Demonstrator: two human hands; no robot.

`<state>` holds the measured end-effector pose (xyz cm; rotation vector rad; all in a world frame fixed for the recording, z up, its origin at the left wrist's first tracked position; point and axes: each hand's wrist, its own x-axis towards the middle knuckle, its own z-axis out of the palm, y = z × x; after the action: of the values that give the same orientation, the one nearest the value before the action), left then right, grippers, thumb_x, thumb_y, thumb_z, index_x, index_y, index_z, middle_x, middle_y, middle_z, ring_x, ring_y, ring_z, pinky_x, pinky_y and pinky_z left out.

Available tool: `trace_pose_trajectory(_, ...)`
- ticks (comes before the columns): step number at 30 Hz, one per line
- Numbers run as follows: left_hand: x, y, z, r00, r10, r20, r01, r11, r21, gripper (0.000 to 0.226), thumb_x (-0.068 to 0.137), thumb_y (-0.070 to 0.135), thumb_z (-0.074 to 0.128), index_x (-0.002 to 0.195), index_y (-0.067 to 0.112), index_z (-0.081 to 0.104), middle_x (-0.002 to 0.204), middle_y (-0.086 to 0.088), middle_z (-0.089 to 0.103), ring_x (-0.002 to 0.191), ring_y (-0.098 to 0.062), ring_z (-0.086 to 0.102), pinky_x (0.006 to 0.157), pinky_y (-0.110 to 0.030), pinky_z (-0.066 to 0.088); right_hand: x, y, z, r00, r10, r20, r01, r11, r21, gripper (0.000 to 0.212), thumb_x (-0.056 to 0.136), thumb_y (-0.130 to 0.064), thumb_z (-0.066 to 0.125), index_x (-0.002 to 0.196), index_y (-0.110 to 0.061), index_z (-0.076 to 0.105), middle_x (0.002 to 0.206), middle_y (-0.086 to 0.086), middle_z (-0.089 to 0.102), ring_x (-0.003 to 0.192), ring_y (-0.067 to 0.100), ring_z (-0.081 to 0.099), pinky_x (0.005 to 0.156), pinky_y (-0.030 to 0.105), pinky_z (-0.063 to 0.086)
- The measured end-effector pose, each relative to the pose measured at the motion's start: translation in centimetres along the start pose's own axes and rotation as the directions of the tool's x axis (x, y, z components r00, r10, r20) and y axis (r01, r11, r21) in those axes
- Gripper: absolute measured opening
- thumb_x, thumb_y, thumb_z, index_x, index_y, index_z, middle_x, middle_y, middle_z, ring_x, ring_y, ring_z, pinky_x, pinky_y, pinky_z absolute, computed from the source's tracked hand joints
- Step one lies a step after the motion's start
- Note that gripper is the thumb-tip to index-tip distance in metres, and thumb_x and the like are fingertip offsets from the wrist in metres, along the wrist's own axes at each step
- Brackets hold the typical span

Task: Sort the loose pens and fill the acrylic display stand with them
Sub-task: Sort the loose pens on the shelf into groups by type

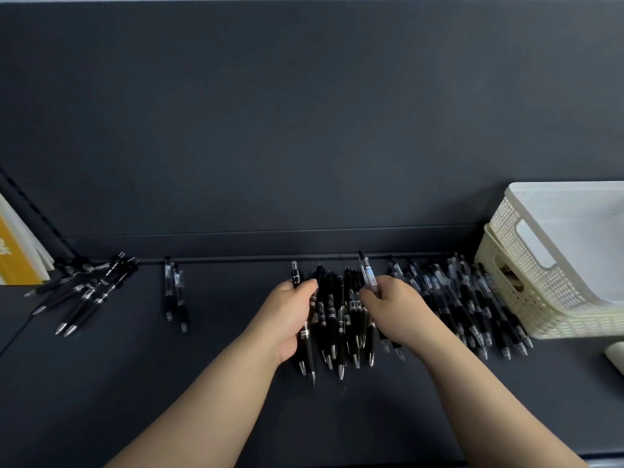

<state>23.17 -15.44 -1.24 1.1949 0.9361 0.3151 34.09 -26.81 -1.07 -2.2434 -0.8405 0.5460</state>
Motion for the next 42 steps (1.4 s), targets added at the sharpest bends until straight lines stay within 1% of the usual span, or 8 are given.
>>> trace_pose_trajectory(2, 0.3, -0.2, 0.1, 1.0, 0.005, 0.015, -0.006, 0.999, 0.045, 0.026, 0.095, 0.028, 0.052, 0.115, 0.011, 0.056, 0.116, -0.001, 0.055, 0.115, -0.017, 0.05, 0.105, -0.043, 0.037, 0.0, 0.3, 0.0, 1.0, -0.005, 0.004, 0.005, 1.0, -0.03, 0.028, 0.093, -0.025, 0.045, 0.068, -0.013, 0.038, 0.057, -0.003, 0.041, 0.051, 0.013, 0.036, 0.048, 0.026, 0.03)
trace_pose_trajectory(6, 1.2, 0.2, -0.1, 0.996, 0.076, -0.045, -0.065, 0.974, 0.215, 0.023, 0.095, 0.028, 0.048, 0.074, 0.025, 0.04, 0.078, 0.008, 0.042, 0.07, -0.006, 0.039, 0.065, -0.026, 0.034, 0.0, 1.0, -0.5, 1.0, -0.003, -0.003, 0.003, 0.998, -0.066, 0.019, 0.09, -0.022, 0.047, 0.074, -0.012, 0.047, 0.061, -0.003, 0.045, 0.052, 0.011, 0.04, 0.047, 0.023, 0.031)
trace_pose_trajectory(9, 2.9, 0.4, -0.2, 0.985, 0.138, -0.104, -0.081, 0.901, 0.426, 0.022, 0.091, 0.031, 0.047, 0.072, 0.022, 0.045, 0.111, -0.01, 0.053, 0.103, -0.026, 0.05, 0.089, -0.035, 0.041, -0.1, 1.3, -1.2, 0.999, -0.005, -0.035, 0.0, 0.992, -0.125, 0.026, 0.089, -0.02, 0.048, 0.066, -0.014, 0.038, 0.06, -0.003, 0.041, 0.052, 0.012, 0.037, 0.046, 0.023, 0.028)
trace_pose_trajectory(11, 3.7, 0.3, 0.3, 0.983, 0.156, -0.091, -0.078, 0.821, 0.566, 0.032, 0.092, 0.036, 0.046, 0.113, 0.016, 0.058, 0.145, -0.013, 0.034, 0.131, -0.032, 0.034, 0.109, -0.044, 0.03, -0.2, 1.8, -1.8, 0.998, -0.005, -0.059, -0.006, 0.98, -0.197, 0.032, 0.089, -0.02, 0.05, 0.063, -0.014, 0.033, 0.059, -0.002, 0.04, 0.052, 0.012, 0.036, 0.045, 0.024, 0.026)
trace_pose_trajectory(13, 3.9, 0.1, 0.9, 0.984, 0.154, -0.087, -0.065, 0.773, 0.632, 0.064, 0.095, 0.04, 0.044, 0.149, 0.013, 0.024, 0.157, -0.004, 0.011, 0.143, -0.026, 0.013, 0.115, -0.04, 0.018, -0.3, 2.3, -2.5, 0.995, -0.009, -0.104, -0.019, 0.964, -0.265, 0.03, 0.087, -0.021, 0.053, 0.064, -0.013, 0.036, 0.061, 0.0, 0.044, 0.056, 0.015, 0.041, 0.047, 0.026, 0.029)
trace_pose_trajectory(18, 3.9, -0.6, 1.3, 0.98, 0.186, -0.065, -0.117, 0.814, 0.569, 0.073, 0.096, 0.036, 0.047, 0.152, 0.015, 0.005, 0.159, 0.0, -0.004, 0.146, -0.02, 0.002, 0.118, -0.037, 0.011, 0.0, 4.1, -5.4, 0.954, 0.011, -0.299, -0.125, 0.922, -0.366, 0.026, 0.084, -0.023, 0.06, 0.102, -0.006, 0.061, 0.1, 0.014, 0.066, 0.1, 0.033, 0.059, 0.074, 0.033, 0.045)
trace_pose_trajectory(32, 1.7, -1.9, 0.4, 0.985, 0.145, 0.097, -0.174, 0.834, 0.523, 0.068, 0.098, 0.02, 0.042, 0.152, 0.019, 0.001, 0.158, 0.01, -0.013, 0.145, -0.013, 0.007, 0.117, -0.034, 0.014, 0.7, 7.7, -6.3, 0.882, 0.056, -0.468, -0.256, 0.89, -0.377, 0.032, 0.085, -0.002, 0.046, 0.115, -0.004, 0.058, 0.114, 0.019, 0.054, 0.101, 0.039, 0.054, 0.075, 0.037, 0.044)
trace_pose_trajectory(42, 0.2, -0.8, -4.9, 0.97, 0.184, 0.16, -0.242, 0.795, 0.555, 0.057, 0.1, 0.018, 0.04, 0.151, 0.018, 0.015, 0.158, 0.006, 0.013, 0.145, -0.013, 0.014, 0.118, -0.032, 0.015, -0.1, -0.9, -0.2, 0.891, -0.275, -0.362, 0.105, 0.899, -0.426, 0.028, 0.086, -0.019, 0.056, 0.111, -0.01, 0.065, 0.103, 0.013, 0.065, 0.101, 0.034, 0.054, 0.085, 0.037, 0.044)
